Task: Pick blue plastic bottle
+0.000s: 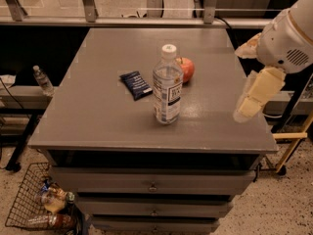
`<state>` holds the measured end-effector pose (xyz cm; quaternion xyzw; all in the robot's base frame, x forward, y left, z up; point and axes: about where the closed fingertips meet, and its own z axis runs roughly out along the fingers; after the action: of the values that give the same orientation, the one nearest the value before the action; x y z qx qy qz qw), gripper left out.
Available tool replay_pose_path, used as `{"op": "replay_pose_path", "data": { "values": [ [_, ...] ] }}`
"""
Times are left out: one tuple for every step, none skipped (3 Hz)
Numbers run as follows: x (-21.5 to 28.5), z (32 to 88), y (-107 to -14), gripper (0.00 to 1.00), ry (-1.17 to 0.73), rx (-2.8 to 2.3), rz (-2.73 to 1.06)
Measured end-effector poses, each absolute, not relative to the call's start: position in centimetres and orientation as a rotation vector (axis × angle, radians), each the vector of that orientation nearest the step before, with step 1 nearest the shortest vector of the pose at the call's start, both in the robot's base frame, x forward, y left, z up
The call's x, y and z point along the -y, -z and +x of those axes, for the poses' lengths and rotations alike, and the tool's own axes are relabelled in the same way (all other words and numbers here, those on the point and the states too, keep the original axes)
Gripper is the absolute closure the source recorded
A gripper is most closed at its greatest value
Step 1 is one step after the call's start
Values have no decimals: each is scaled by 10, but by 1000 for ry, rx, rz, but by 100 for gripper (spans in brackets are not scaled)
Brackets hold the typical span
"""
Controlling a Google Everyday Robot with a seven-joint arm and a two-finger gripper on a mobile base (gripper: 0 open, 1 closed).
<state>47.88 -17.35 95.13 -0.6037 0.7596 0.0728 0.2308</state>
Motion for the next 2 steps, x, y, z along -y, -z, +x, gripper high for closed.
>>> {"op": "replay_pose_path", "data": {
  "values": [
    [173, 479, -951, 0, -200, -2089, -1660],
    [170, 478, -944, 0, -275, -2063, -1615]
  ]
}}
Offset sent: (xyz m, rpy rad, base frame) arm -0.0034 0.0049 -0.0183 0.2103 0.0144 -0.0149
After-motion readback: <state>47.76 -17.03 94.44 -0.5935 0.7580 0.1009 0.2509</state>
